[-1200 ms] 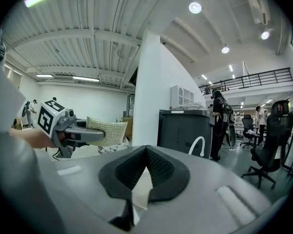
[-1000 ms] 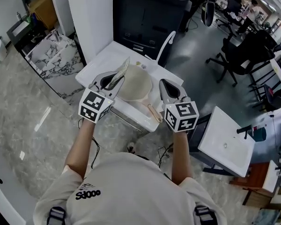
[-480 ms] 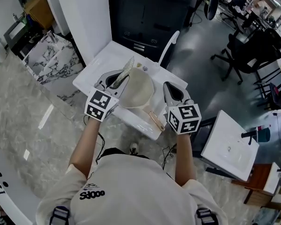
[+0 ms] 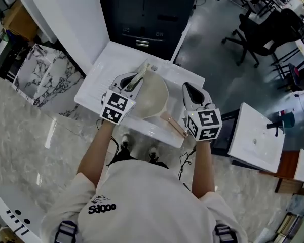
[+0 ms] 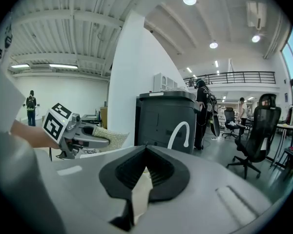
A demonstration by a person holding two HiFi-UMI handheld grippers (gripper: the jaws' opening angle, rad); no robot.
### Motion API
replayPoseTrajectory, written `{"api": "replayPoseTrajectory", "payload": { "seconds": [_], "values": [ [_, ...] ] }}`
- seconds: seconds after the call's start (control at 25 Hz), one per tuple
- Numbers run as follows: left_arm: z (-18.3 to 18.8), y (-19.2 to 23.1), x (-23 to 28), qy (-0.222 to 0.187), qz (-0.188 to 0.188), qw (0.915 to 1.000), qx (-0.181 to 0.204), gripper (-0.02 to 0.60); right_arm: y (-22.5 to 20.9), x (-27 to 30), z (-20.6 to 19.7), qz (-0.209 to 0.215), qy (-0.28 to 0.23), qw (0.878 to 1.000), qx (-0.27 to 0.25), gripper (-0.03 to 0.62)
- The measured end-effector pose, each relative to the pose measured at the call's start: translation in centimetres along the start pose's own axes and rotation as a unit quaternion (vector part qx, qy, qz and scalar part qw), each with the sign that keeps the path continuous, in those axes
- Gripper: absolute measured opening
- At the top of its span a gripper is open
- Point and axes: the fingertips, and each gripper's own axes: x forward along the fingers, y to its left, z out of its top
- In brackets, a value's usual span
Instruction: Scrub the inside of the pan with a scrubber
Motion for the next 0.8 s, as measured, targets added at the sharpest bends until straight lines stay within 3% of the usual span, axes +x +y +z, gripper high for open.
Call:
{"api": "replayPoseTrajectory", "payload": {
  "seconds": [0.2,0.48,0.8],
  "values": [
    [-2.3,0.0,3.4,0.025,-0.055,0.9979,0.024,0.066,-0.7,1.4,-1.7,-0.042,0.018,0.999,0.02,0.009],
    [-6.3,-0.1,8.4,0.06,-0.111,0.9917,0.026,0.066,-1.5,3.5,-3.9,-0.076,0.048,0.996,0.029,0.009],
    [-12.1,-1.5,13.6,0.125,-0.16,0.975,0.09,0.066,-2.0,4.2,-6.7,-0.092,0.076,0.991,0.056,0.009]
  ]
}}
